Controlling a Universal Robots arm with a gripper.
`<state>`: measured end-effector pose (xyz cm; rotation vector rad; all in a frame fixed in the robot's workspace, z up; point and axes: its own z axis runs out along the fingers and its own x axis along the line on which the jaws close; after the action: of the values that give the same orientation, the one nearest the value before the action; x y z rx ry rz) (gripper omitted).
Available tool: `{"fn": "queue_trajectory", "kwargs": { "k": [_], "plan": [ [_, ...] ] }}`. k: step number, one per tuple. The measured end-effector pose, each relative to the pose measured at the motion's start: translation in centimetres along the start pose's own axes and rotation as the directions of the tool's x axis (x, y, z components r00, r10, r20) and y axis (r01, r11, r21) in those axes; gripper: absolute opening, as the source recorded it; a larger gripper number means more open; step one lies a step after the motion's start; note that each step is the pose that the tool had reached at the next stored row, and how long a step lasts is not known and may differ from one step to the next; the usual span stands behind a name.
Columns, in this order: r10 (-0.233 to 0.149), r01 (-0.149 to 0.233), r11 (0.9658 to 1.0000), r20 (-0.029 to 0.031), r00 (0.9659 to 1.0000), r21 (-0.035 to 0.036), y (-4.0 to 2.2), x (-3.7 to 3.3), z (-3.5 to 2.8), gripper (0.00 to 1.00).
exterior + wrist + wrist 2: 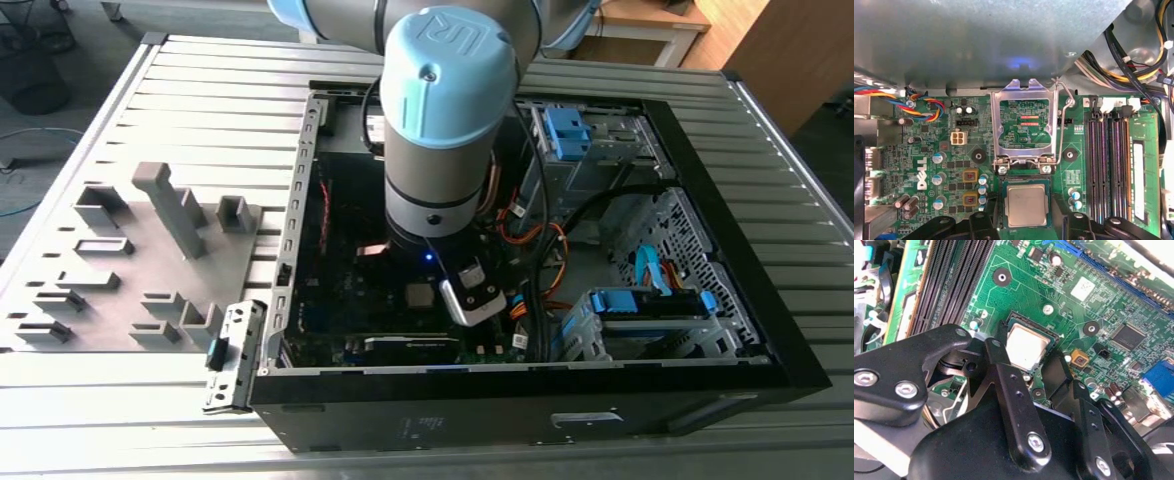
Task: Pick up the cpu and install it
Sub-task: 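Place the cpu into insertion slot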
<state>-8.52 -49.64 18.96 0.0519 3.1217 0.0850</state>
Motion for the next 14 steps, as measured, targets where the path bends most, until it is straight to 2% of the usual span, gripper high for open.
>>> {"fn": "queue_trajectory", "kwargs": {
  "k": [10, 14],
  "plan": [
    [0.018, -0.018, 0.9998, 0.0009, 0.9998, 0.0003, -0.01, 0.21, 0.03, 0.54],
    [0.018, -0.018, 0.9998, 0.0009, 0.9998, 0.0004, 0.01, 0.21, -0.35, 0.54]
  ]
}}
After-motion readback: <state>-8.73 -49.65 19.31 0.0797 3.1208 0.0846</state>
